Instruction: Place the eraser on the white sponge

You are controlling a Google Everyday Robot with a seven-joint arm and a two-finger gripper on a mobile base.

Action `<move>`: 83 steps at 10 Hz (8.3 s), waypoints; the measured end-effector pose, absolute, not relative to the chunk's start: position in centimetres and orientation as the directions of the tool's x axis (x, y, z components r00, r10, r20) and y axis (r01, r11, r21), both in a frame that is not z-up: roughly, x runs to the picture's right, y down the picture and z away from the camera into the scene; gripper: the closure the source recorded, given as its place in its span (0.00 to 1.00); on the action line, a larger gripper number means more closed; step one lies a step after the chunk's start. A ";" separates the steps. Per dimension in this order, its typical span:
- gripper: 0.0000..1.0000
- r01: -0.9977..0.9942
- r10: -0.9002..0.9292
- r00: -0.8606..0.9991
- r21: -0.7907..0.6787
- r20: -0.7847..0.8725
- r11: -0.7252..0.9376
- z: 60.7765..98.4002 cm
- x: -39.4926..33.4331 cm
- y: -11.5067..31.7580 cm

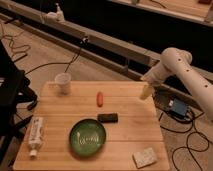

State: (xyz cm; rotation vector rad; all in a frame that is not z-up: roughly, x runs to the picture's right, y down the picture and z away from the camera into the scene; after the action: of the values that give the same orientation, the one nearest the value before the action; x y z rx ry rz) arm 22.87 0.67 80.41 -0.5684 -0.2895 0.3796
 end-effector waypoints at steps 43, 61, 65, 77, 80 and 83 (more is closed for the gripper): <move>0.20 0.075 0.373 0.763 -0.646 0.528 0.760 85.2 6.0 14.9; 1.00 -0.046 0.479 0.709 -0.644 0.517 0.763 85.8 11.3 15.9; 1.00 -0.069 0.470 0.726 -0.628 0.501 0.775 81.9 16.0 15.9; 1.00 -0.003 0.492 0.724 -0.711 0.483 0.703 73.3 21.0 23.4; 1.00 -0.003 0.491 0.725 -0.710 0.483 0.704 73.3 21.1 23.5; 1.00 0.010 0.476 0.739 -0.713 0.478 0.701 72.8 21.3 24.6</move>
State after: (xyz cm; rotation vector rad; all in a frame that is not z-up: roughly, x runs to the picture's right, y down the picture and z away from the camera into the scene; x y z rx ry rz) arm 21.31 24.59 72.78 -0.7608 -0.7037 0.2845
